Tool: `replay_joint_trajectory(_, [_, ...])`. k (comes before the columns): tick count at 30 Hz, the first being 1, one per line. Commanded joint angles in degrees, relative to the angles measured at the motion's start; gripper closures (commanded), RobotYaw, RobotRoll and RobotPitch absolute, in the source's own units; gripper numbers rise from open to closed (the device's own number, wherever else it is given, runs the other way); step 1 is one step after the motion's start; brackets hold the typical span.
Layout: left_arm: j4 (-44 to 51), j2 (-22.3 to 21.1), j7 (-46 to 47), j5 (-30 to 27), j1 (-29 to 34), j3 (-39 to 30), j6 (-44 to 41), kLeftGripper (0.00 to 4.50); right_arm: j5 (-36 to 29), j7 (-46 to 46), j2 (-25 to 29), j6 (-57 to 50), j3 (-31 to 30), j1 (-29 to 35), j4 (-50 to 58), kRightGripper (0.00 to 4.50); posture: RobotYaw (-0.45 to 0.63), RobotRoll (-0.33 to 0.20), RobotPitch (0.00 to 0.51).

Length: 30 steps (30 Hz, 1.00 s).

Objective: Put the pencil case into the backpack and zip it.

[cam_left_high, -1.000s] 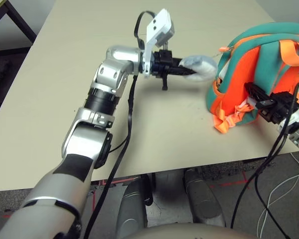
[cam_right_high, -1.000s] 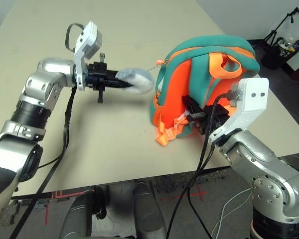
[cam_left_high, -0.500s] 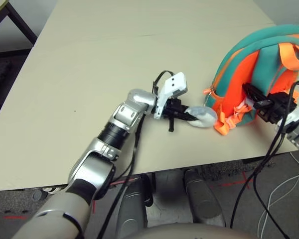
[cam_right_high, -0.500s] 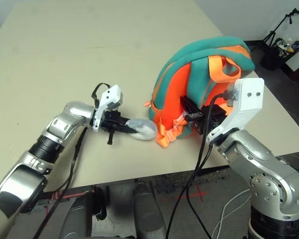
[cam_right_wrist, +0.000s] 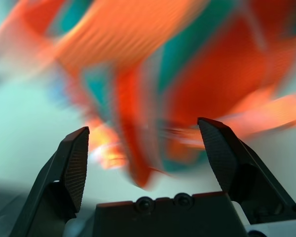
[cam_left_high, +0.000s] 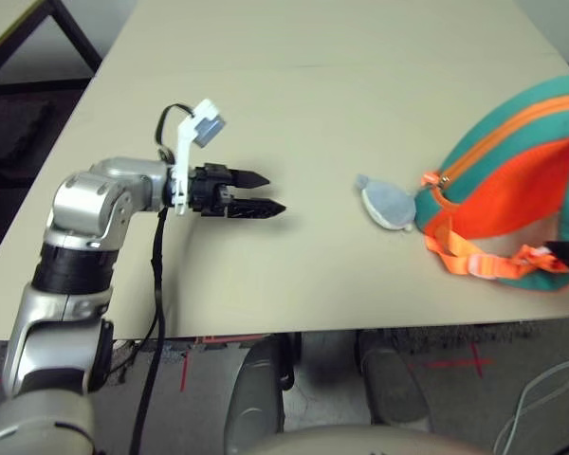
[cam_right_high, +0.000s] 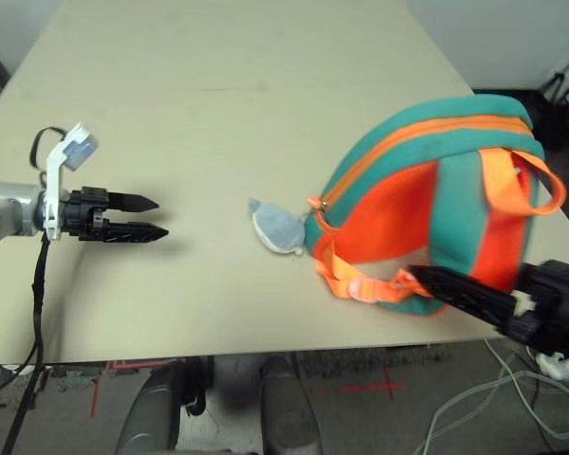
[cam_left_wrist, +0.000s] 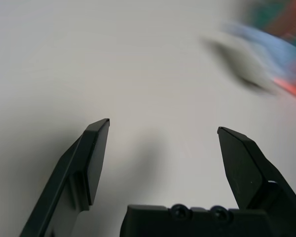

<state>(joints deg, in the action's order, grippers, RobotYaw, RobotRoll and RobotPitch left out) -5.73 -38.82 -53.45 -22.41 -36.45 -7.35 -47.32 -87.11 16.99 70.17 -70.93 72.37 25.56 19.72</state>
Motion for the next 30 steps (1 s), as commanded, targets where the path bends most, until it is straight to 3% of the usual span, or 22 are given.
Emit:
replay_joint_trajectory(1, [-3.9,3.5,9.8,4.7,2.7,-2.0,10.7,0.02,11.4,2.1,0.7,5.2,-5.2,-3.7,-6.5,0.01,-0.05,0.0,0.208])
replay_joint_trajectory(5, [-4.4,6.1,13.9,6.2,5.5,-1.9,16.0,0.02,8.2,5.9,1.0,1.2,-4.2,-10.6,-11.0,0.01,-0.05,0.0,0.205])
replay_joint_trajectory(10, [-7.7,9.5,20.5,7.6,6.8,-3.9,23.6,0.02,24.8,9.2,-0.8,7.6,-3.6,-9.2,-15.7,0.01,-0.05,0.0,0.203])
replay_joint_trajectory(15, [-11.4,12.2,26.4,8.7,6.1,-5.5,31.0,0.02,38.6,7.6,-3.7,17.3,-11.0,-11.5,-21.2,0.01,-0.05,0.0,0.203])
replay_joint_trajectory(23, [-19.1,15.0,34.8,14.0,4.9,-5.1,47.9,0.02,54.6,2.2,-16.0,44.5,-29.9,-37.2,-38.0,0.01,-0.04,0.0,0.206])
replay_joint_trajectory(30, [-25.6,16.0,42.7,18.8,7.6,-5.4,62.6,0.02,61.4,1.2,-22.9,60.7,-34.5,-45.9,-51.2,0.01,-0.04,0.0,0.24])
